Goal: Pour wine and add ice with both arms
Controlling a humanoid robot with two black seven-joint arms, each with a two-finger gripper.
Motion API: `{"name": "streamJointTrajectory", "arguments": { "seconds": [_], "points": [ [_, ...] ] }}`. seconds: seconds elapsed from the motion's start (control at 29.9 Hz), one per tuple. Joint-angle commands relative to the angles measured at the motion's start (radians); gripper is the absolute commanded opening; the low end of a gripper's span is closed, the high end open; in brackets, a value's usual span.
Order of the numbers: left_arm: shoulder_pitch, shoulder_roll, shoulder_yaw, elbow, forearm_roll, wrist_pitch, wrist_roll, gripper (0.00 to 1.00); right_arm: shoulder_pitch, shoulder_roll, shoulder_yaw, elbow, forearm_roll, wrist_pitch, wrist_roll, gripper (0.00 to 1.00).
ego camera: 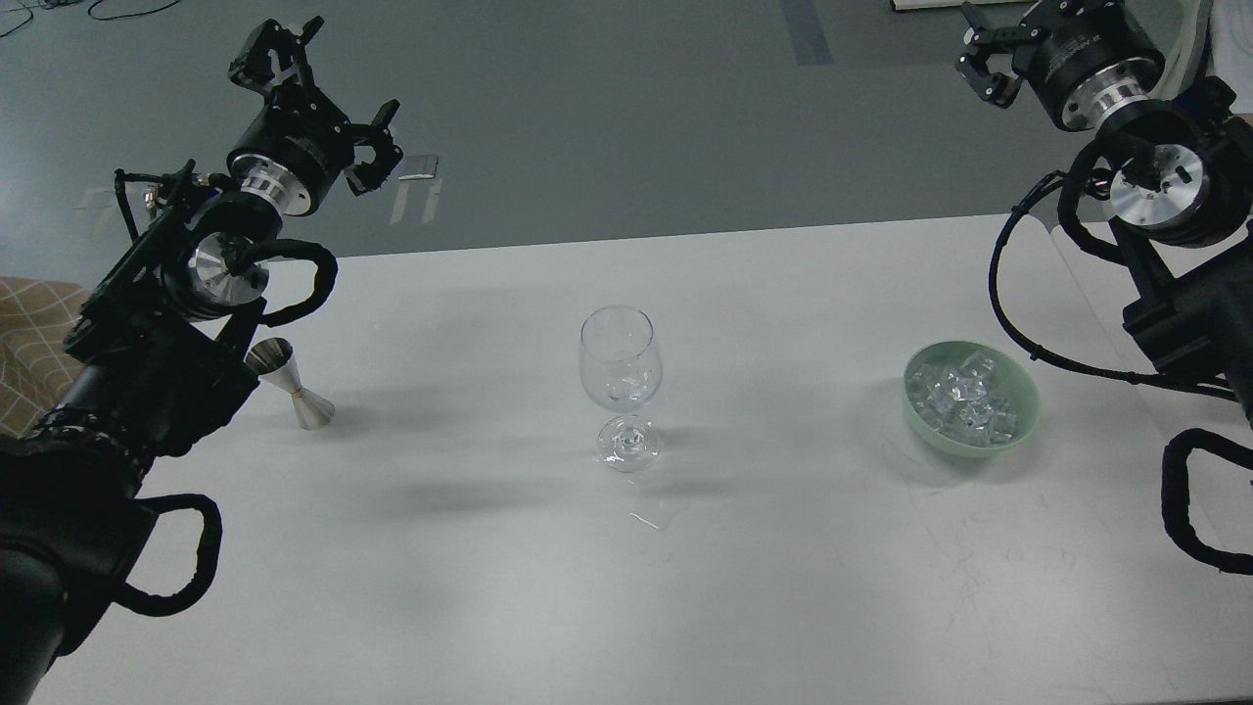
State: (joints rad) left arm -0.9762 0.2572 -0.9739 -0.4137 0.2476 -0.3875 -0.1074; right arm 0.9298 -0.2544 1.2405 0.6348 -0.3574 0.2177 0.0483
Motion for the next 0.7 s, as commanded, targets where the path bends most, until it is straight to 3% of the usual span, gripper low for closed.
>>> {"name": "streamJointTrajectory", "arguments": {
  "seconds": [0.0,0.67],
  "points": [
    [0.001,-0.001,0.0,0.0,0.001,0.003,-0.002,1.0,0.014,0.001,-0.003,0.0,0.0,0.0,-0.001,1.0],
    [-0.012,0.02,-0.005,-0.004,-0.007,-0.02,-0.023,0.99,0.024,0.014,0.002,0.0,0.0,-0.006,-0.001,1.0]
  ]
}}
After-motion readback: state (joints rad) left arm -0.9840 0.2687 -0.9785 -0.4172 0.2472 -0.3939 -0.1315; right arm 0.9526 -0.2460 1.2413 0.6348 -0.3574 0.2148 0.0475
